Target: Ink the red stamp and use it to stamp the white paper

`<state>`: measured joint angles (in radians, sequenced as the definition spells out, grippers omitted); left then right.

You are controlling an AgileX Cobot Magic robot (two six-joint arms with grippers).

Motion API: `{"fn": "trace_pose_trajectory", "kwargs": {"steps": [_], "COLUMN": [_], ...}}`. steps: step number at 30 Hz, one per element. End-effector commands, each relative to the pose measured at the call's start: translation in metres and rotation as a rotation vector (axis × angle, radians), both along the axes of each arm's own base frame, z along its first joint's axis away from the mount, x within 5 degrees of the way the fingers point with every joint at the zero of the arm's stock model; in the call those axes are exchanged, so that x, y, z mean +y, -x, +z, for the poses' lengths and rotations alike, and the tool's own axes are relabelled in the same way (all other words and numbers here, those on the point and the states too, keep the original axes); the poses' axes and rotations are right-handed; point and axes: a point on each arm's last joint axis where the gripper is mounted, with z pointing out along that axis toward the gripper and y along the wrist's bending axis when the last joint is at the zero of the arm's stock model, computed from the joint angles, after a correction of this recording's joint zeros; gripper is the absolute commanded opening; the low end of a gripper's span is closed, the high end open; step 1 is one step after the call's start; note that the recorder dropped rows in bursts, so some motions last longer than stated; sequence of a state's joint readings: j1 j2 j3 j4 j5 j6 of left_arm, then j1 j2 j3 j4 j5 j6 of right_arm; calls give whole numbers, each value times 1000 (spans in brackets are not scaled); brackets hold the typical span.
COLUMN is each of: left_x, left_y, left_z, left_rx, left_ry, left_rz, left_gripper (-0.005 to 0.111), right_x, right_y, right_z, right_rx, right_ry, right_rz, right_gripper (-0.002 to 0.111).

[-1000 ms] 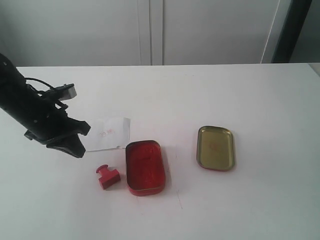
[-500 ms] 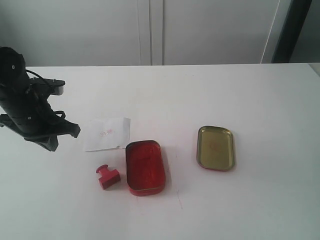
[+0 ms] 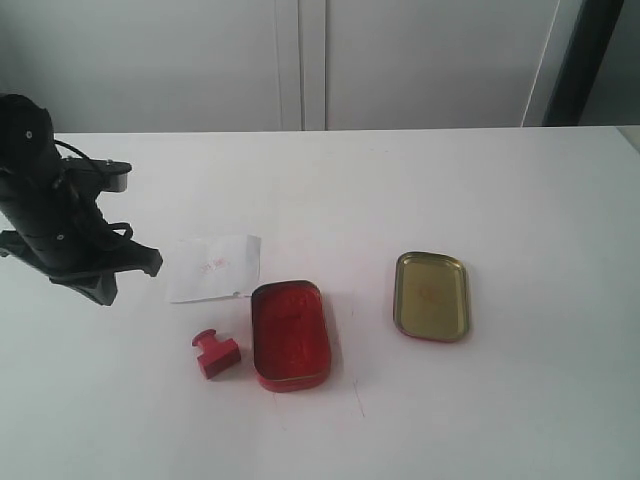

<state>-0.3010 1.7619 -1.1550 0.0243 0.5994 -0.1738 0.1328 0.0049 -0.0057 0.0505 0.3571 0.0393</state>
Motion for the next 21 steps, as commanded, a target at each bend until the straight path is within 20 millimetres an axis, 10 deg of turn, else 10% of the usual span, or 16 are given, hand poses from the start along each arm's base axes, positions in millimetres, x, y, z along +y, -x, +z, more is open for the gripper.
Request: {"fn": "trace_pose_trajectory", "kwargs": {"steps": [1, 21], "left_x": [0, 58], "left_y": [4, -4], "left_z": [1, 1], "left_rx": [21, 83], "left_ry": [6, 39], "left_rz": [20, 246], "left_gripper": [0, 0], "right_x": [0, 0], "right_y": [0, 0], "right_z": [0, 0], "right_rx": [-13, -13], "right_ry": [-2, -2], "right_rz": [-6, -6], "right_gripper": [0, 0]}}
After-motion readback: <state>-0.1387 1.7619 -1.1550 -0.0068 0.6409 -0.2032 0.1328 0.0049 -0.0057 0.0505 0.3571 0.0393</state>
